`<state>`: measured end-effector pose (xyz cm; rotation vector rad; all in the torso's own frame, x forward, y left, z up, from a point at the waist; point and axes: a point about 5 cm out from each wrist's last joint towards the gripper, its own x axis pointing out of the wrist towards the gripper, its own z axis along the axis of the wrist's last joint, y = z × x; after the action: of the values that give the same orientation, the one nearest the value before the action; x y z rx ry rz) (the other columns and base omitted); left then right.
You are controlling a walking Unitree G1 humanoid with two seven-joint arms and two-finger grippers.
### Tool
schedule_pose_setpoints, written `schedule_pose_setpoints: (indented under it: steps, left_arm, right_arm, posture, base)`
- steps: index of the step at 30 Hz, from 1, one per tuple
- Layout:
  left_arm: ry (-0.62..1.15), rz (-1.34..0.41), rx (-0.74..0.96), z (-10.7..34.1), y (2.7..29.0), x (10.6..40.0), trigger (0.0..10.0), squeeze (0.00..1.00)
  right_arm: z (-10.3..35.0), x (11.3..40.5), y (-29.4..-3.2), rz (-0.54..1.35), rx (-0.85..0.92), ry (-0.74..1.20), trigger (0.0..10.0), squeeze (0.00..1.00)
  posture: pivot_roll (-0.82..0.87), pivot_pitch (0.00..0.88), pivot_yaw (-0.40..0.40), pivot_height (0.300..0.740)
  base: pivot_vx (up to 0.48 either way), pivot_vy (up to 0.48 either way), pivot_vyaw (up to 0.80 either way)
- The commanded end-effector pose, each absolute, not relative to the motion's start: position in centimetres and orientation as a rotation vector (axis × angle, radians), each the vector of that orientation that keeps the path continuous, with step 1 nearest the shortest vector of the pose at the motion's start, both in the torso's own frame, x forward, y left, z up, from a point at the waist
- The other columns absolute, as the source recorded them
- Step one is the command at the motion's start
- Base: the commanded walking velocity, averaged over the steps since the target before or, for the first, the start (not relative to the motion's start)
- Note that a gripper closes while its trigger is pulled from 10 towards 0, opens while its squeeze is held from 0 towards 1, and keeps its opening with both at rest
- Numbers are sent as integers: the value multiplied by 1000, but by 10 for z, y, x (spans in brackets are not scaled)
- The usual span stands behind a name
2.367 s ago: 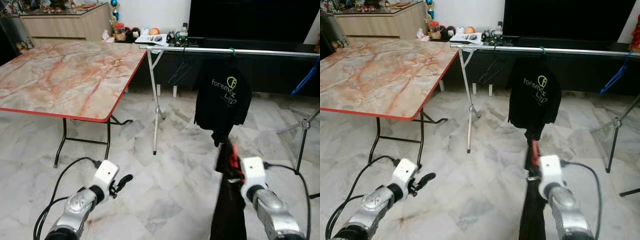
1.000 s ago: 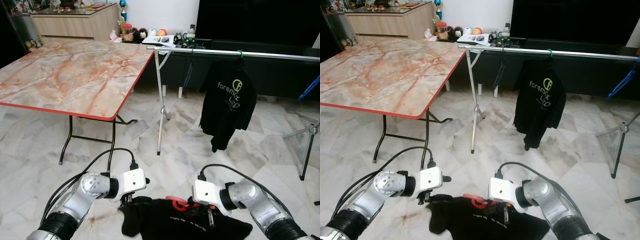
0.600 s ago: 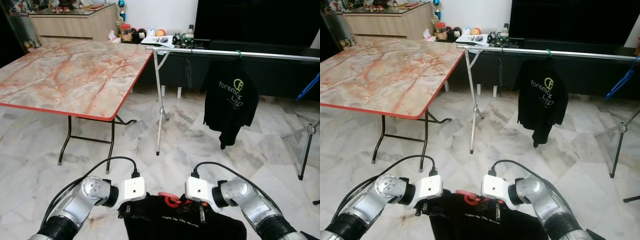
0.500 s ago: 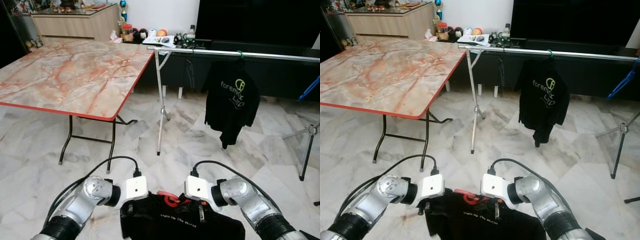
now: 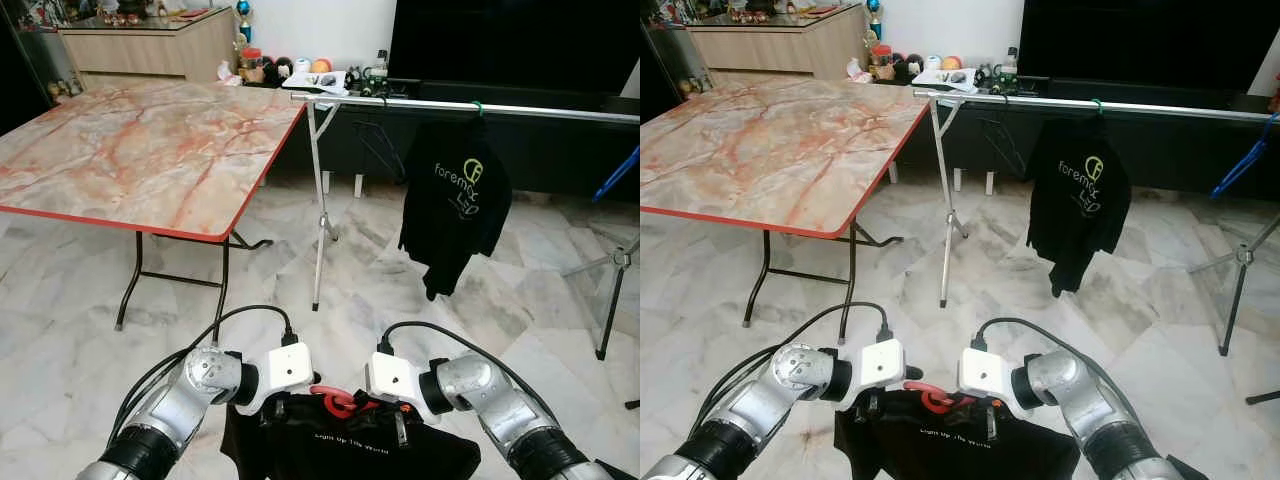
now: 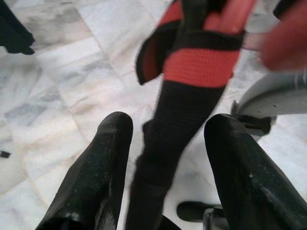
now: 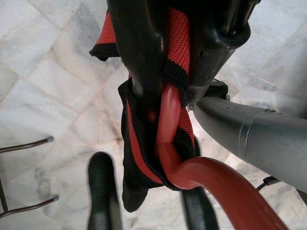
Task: Hang hanger
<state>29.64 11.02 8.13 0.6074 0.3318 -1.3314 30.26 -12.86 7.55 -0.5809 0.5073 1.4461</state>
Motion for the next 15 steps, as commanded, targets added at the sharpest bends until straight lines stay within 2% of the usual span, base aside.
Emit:
schedule_pose_setpoints:
  steps: [1, 15]
  left_arm:
    - [335, -1345, 618, 82, 111, 294, 10000, 0]
    - [292, -1309, 574, 82, 99, 296, 10000, 0]
  right_arm:
    - [85, 307, -125, 1441, -581, 448, 10000, 0]
    - [89, 305, -120, 1473, -565, 430, 10000, 0]
  posture:
    - [84, 35, 19, 740]
    - [74, 25, 19, 740]
  base:
    - [0, 0, 0]
    - [0, 0, 0]
